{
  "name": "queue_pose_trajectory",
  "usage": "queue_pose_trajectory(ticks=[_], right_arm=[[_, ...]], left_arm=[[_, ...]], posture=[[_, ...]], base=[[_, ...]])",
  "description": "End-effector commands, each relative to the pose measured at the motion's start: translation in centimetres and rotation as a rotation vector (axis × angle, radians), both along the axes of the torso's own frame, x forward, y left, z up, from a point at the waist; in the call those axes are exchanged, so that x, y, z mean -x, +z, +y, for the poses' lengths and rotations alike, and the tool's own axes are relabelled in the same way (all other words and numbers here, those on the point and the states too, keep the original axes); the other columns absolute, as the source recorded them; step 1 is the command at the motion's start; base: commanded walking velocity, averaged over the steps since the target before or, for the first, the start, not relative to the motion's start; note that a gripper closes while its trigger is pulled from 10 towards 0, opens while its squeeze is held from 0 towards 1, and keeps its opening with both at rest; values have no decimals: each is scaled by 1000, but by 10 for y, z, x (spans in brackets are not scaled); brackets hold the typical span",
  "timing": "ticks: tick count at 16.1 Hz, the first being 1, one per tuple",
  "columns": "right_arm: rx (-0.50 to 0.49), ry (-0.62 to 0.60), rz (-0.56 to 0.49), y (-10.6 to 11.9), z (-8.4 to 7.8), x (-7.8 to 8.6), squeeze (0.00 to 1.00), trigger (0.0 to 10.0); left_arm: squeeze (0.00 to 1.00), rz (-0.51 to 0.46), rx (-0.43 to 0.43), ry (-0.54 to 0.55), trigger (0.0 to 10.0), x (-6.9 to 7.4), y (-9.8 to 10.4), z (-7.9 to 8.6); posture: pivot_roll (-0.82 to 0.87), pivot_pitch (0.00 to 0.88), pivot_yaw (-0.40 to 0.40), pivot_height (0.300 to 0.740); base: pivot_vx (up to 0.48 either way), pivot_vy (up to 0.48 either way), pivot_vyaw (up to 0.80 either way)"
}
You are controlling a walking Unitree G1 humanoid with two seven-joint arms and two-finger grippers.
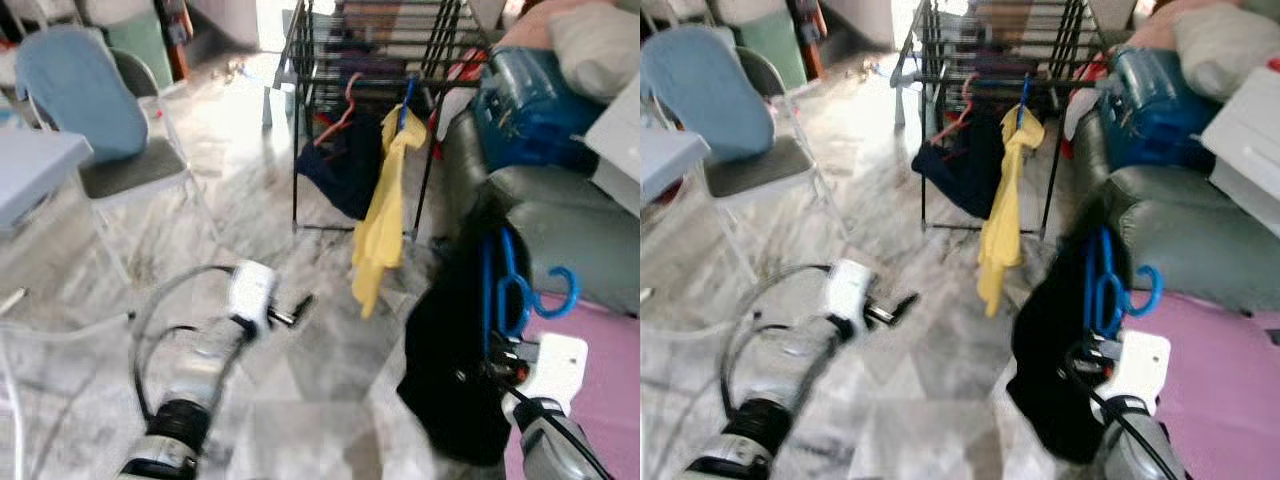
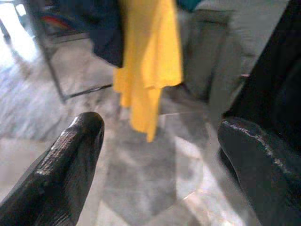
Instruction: Hang hanger
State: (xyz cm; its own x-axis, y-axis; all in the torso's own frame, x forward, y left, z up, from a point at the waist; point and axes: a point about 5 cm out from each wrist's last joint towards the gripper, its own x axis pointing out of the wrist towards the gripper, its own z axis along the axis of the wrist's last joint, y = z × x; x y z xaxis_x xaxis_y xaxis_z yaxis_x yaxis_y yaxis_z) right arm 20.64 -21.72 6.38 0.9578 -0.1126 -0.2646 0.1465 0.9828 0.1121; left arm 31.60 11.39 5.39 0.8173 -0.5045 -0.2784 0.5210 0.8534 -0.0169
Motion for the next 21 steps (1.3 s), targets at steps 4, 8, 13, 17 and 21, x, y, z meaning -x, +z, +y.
queue_pose_trajectory(ticks=[4,8,13,17,21], right_arm=[[-14,42,-85,14,8,-8,0,10000],[-17,53,-95,16,8,-8,0,10000],[2,76,-97,14,9,-7,0,10000],[-3,76,-99,14,9,-7,0,10000],[-2,82,-102,14,10,-7,0,10000]], left_arm=[[0,-9,-34,27,10000,-4,1,11],[0,-13,-32,33,10000,-4,2,10],[0,-36,-29,1,10000,-4,3,7],[0,-44,-32,-10,10000,-3,4,6],[0,-69,-1,-22,10000,-3,6,5]], posture=[[-30,0,-20,740],[-30,0,-21,740],[-30,0,-22,740],[-32,0,-24,740],[-33,0,-25,740]], base=[[0,453,0],[0,395,0],[0,0,445],[0,0,795],[0,0,791]])
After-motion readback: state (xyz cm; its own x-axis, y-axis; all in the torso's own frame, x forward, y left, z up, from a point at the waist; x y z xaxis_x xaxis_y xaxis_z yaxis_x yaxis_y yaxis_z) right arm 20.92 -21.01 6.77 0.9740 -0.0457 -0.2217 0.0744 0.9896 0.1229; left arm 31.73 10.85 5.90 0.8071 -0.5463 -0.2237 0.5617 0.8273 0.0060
